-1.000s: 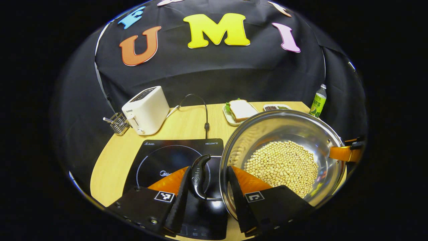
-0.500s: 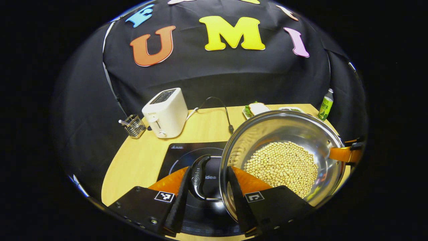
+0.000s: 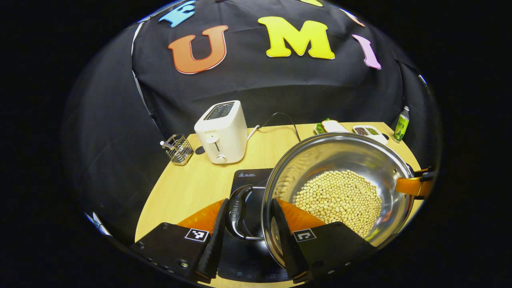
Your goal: First push the handle of the pot to place it horizontally, then grasp the pot with both hands and set it on the induction cooktop.
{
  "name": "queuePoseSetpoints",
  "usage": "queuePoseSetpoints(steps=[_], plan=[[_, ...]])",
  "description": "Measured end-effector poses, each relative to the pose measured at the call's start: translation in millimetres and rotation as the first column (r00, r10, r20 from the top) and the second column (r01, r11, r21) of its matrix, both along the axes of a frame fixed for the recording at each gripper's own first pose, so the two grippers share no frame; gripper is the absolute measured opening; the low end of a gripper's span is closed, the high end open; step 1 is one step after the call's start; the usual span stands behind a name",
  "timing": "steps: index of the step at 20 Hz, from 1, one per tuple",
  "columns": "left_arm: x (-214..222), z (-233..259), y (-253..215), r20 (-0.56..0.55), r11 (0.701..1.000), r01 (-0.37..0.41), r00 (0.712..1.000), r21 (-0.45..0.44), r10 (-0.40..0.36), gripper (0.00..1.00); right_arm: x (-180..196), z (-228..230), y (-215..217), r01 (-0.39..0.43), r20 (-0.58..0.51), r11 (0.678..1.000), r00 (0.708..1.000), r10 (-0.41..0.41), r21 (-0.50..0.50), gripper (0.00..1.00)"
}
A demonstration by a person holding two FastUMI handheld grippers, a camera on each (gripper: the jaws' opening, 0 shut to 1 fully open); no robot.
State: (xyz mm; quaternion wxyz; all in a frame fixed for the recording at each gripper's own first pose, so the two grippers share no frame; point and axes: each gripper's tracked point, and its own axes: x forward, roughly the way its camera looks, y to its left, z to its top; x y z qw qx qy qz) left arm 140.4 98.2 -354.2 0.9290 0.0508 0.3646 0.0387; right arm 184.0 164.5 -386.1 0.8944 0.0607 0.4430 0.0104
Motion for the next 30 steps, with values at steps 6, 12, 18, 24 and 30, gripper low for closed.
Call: queuePoseSetpoints(steps=[6, 12, 18, 24, 30], plan=[[2.4, -11.1, 33.1, -0.016, 1.0, -0.023, 1.0, 0.007, 0.023, 0.61, 7.4, -7.2, 37.0, -0.003, -0.02, 1.0, 1.0, 0.003, 0.004, 0.53], [10.0, -20.7, 51.7, -0.022, 0.999, -0.019, 1.0, 0.027, 0.019, 0.61, 14.3, -15.5, 59.4, 0.005, -0.033, 1.0, 0.999, -0.005, 0.008, 0.53], [11.0, -30.2, 63.2, -0.028, 0.999, -0.024, 0.999, 0.026, 0.024, 0.61, 16.4, -22.9, 71.4, 0.012, -0.03, 1.0, 0.999, -0.012, 0.009, 0.53], [11.7, -47.5, 65.5, -0.038, 1.0, -0.01, 0.999, 0.017, 0.011, 0.61, 19.4, -27.7, 71.2, 0.011, -0.025, 1.0, 1.0, -0.012, -0.013, 0.53], [12.6, -46.2, 65.8, -0.007, 1.0, 0.007, 1.0, 0.016, -0.007, 0.72, 16.0, -29.6, 71.3, 0.027, -0.024, 1.0, 0.999, -0.027, -0.015, 0.54]])
